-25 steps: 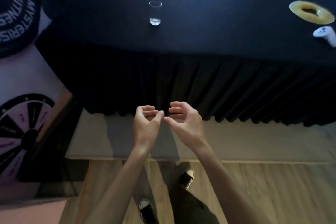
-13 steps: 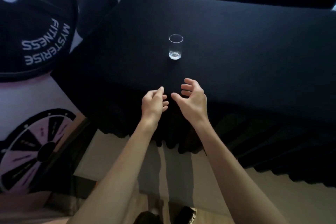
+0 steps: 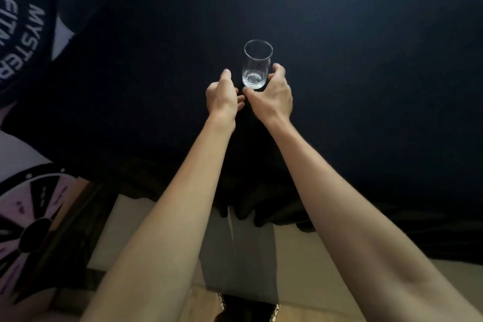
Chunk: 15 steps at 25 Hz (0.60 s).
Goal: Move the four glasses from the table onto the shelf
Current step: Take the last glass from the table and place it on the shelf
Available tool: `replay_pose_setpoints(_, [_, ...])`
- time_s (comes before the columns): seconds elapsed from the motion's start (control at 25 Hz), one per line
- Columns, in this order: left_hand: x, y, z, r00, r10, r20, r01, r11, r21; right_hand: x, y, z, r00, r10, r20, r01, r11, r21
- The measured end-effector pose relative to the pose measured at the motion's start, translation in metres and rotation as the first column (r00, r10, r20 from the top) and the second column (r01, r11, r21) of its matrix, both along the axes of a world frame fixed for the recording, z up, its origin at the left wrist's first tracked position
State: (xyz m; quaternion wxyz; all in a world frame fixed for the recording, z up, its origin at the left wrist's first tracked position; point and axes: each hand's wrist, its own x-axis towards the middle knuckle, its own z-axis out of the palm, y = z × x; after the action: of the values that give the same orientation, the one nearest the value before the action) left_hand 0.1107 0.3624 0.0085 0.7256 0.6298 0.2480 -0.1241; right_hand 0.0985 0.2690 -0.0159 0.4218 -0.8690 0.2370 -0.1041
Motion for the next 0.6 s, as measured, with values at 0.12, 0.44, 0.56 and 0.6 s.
replay_pose_setpoints(0.12, [0.015,0.001,-0.002,1.000,-0.017,-0.003,0.017,1.000,0.006,0.015,0.003,-0.003,1.000,-0.019,0.016,0.019,1.000,-0.003])
replay_pose_setpoints(0.44, [0.011,0.009,0.006,0.997,-0.083,-0.009,0.082,0.996,-0.043,-0.009,0.015,0.011,0.987,-0.035,0.156,0.023,0.997,0.079])
replay_pose_setpoints(0.56, [-0.021,0.027,0.015,0.994,-0.110,0.008,0.111,0.991,-0.081,-0.045,0.032,0.019,0.970,0.041,0.240,-0.062,0.995,0.081])
replay_pose_setpoints(0.6, [-0.036,0.034,0.015,0.996,-0.092,0.004,0.092,0.992,-0.091,-0.060,0.038,0.019,0.965,0.063,0.253,-0.087,0.993,0.084])
